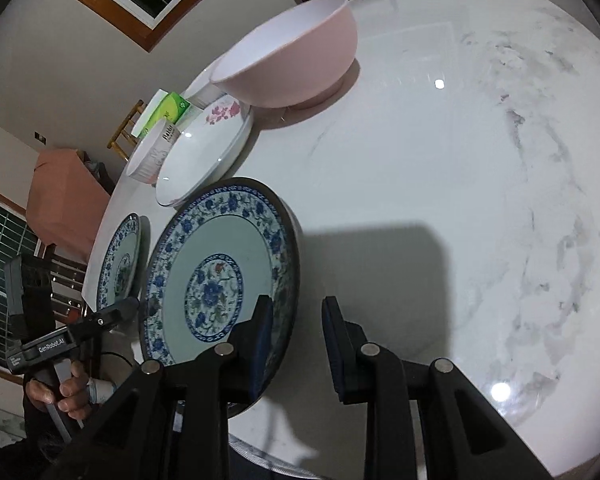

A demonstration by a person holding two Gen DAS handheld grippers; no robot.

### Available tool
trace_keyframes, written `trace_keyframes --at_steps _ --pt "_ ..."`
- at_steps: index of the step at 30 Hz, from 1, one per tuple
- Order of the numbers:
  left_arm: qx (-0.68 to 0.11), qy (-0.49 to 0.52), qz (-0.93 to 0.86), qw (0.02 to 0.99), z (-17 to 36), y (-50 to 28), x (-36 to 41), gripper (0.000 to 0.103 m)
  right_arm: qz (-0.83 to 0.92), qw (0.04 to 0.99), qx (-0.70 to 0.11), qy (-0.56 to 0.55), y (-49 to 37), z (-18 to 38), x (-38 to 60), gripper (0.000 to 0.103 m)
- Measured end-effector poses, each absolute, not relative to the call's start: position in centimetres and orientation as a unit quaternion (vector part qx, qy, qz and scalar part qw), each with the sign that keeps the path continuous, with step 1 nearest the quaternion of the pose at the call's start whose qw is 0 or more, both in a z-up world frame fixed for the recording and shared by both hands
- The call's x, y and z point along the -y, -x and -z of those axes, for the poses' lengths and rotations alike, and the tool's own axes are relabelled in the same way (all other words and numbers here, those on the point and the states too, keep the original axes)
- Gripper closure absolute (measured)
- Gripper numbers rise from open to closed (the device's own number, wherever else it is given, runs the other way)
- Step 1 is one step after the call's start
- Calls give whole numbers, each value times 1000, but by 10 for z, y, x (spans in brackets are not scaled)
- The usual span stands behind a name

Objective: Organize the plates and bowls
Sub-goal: 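Grasp the rim of the smaller blue-and-white plate with the left tool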

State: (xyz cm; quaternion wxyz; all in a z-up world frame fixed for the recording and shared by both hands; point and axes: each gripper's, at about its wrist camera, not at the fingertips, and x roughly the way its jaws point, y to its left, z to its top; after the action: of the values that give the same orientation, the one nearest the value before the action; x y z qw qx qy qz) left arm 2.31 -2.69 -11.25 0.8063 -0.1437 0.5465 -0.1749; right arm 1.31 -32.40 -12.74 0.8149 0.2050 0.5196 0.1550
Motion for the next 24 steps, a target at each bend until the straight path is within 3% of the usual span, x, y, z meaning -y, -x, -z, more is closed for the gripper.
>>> trace_keyframes --at_steps 11,17,20,24 --pt "-556 136 178 800 122 -31 28 59 -184 808 -520 -209 -21 133 322 77" --pt "-559 133 194 795 125 -39 33 74 -191 806 -518 -212 -23 134 322 78" --pt "-561 131 201 793 126 -41 37 83 -192 806 -518 -213 -23 135 321 82" --pt "-560 125 196 795 127 -40 36 88 -182 808 -517 -214 -21 137 323 89"
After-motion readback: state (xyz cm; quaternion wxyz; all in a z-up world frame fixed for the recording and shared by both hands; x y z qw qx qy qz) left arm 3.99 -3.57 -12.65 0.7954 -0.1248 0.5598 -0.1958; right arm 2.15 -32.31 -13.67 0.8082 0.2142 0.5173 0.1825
